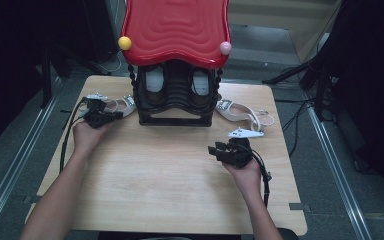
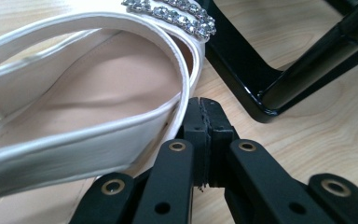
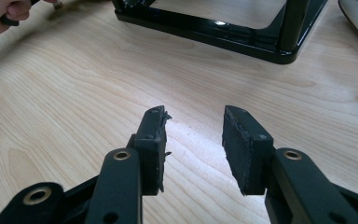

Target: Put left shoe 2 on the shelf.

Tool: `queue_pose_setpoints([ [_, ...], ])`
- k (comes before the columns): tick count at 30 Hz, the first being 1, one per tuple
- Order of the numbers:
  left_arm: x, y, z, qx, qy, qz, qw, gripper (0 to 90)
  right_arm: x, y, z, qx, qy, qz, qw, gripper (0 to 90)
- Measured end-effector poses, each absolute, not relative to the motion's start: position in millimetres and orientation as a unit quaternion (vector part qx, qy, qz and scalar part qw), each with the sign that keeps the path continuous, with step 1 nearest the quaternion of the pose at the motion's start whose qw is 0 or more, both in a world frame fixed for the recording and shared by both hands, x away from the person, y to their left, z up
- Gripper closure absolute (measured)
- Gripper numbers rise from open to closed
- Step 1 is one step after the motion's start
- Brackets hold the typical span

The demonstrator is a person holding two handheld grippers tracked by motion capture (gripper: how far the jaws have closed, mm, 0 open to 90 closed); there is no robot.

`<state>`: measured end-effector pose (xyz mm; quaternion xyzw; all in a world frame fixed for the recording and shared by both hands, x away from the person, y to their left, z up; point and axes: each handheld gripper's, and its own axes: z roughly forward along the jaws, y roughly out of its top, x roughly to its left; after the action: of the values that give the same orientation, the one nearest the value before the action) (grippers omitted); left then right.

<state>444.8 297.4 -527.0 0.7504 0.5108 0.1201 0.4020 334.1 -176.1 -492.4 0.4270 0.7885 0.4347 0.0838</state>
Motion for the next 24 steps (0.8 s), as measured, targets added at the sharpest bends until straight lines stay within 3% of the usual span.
queue_pose_setpoints([
  [18,468,287,-528,0.728,0.540,0.134,0.401,90.0,319,-188,-495,0.446,0.779,0.430,0.096,60.2],
  [24,465,287,-524,0.732,0.535,0.112,0.407,89.7,318,-189,-495,0.446,0.778,0.431,0.098,60.3],
])
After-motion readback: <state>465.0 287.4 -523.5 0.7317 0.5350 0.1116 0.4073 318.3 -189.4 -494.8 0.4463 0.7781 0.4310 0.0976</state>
